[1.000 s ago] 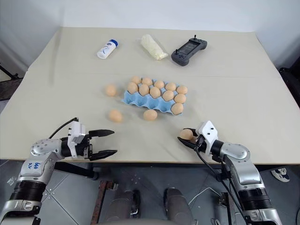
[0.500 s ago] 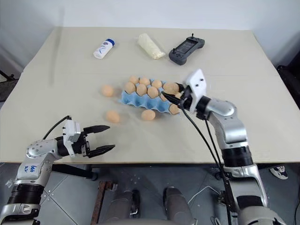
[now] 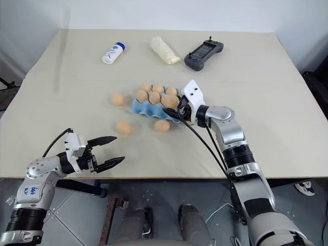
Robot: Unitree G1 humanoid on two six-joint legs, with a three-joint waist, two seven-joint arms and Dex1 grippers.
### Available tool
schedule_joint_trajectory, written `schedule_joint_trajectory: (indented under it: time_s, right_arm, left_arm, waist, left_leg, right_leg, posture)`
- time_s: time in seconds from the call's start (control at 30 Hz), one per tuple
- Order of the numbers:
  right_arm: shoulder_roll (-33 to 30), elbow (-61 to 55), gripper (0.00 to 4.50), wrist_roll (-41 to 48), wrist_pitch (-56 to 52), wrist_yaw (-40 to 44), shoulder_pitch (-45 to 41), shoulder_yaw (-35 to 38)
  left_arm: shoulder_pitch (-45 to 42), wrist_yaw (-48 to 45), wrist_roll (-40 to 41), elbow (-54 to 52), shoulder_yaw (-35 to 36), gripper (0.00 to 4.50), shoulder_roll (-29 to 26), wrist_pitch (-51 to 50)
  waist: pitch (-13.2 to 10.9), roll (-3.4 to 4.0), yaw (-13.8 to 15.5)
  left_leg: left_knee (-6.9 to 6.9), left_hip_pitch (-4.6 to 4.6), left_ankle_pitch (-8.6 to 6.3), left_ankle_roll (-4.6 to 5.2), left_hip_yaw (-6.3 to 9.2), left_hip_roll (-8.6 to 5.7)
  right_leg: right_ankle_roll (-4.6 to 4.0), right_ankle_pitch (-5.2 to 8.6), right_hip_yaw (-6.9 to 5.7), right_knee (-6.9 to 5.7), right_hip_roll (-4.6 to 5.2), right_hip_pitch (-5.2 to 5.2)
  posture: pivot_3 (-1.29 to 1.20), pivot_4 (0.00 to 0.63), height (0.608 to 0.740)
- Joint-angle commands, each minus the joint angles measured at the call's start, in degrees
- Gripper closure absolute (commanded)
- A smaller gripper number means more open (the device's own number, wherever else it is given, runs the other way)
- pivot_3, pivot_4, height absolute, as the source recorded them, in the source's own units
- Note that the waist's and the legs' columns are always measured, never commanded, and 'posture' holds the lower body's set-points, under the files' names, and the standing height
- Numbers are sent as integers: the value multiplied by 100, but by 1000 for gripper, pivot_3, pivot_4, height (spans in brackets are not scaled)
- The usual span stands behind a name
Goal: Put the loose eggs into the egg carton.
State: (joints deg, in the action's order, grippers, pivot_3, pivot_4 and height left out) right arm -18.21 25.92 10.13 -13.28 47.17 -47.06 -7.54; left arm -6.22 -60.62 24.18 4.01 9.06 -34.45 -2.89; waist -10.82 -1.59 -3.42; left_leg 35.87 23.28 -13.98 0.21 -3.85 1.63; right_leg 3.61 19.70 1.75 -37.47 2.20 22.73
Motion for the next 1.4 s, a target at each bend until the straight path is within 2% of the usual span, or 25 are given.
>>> schedule_joint_trajectory:
  time_s: [0.03, 0.2, 0.33, 0.47, 0.63, 0.8, 0.9, 1.17, 1.3, 1.4]
  right_arm:
    - [-95, -28, 62, -46, 204, 85, -82, 91]
    - [-248, -188, 27, -2, 219, 182, -66, 200]
    - [-460, -755, 27, 227, 21, 409, 54, 370]
    - [-993, -1976, 27, 861, -419, 1093, 698, 590]
    - [-1859, -2858, 27, 1286, -802, 1768, 1633, 760]
    - [-2601, -3241, 27, 1574, -1062, 2226, 2457, 986]
    - [-2807, -3124, 27, 1551, -976, 2313, 2695, 1077]
    - [-2651, -3387, 27, 1656, -1284, 2066, 2695, 968]
    - [-2255, -3762, 27, 1774, -1968, 1560, 2650, 663]
    - [-1808, -3835, 27, 1687, -2073, 1209, 2582, 380]
  left_arm:
    - [25, 53, 108, -232, 146, 0, -20, 52]
    - [21, 90, 123, -254, 149, 0, -35, 48]
    - [4, 95, 149, -260, 165, 0, -59, 25]
    - [29, 98, 177, -267, 218, 0, -79, 43]
    - [125, 92, 192, -239, 347, 0, -58, 109]
    - [274, 77, 226, -213, 489, 0, -84, 145]
    - [303, 89, 222, -176, 547, 0, -89, 173]
    - [291, 90, 246, -188, 630, 0, -93, 170]
    - [321, 116, 282, -243, 708, 0, -88, 186]
    - [334, 106, 338, -313, 753, 0, -61, 149]
  waist:
    - [0, 0, -6]
    - [0, 0, -4]
    - [-1, 1, 0]
    - [0, 1, 22]
    - [0, 1, 49]
    - [0, 1, 16]
    - [-1, 0, 16]
    - [-1, 1, 34]
    - [0, 0, 17]
    - [0, 0, 25]
  left_leg:
    - [0, 0, 0, 0, 0, 0]
    - [-2, 0, 0, 0, 0, 0]
    - [-3, 0, 0, 0, 0, 0]
    - [-14, 1, 0, 0, 1, 0]
    - [-25, 1, -1, 1, 3, -1]
    - [-33, -4, -2, 1, 3, 1]
    - [-34, -8, -1, 1, 3, 2]
    - [-34, -8, 0, 0, 3, 0]
    - [-46, -8, 0, -1, 3, 1]
    - [-48, -8, 1, -2, 3, 1]
  right_leg:
    - [0, 0, 0, 0, 0, 0]
    - [0, 0, 0, 1, 0, 0]
    - [0, 0, 0, 2, 0, 1]
    - [0, 0, -1, 10, 1, 0]
    - [1, 0, -5, 38, 4, -9]
    - [1, 0, -3, 46, 3, -12]
    - [-1, 1, -4, 43, 2, -12]
    - [-1, 1, -4, 49, 7, -14]
    - [-1, 1, -4, 55, 7, -12]
    - [-2, 1, -5, 53, 6, -11]
  posture:
    - [0, 150, 740]
    - [0, 150, 740]
    - [0, 150, 740]
    - [0, 150, 740]
    - [0, 150, 740]
    - [0, 150, 740]
    - [0, 150, 740]
    - [0, 150, 740]
    - [0, 150, 740]
    - [0, 150, 740]
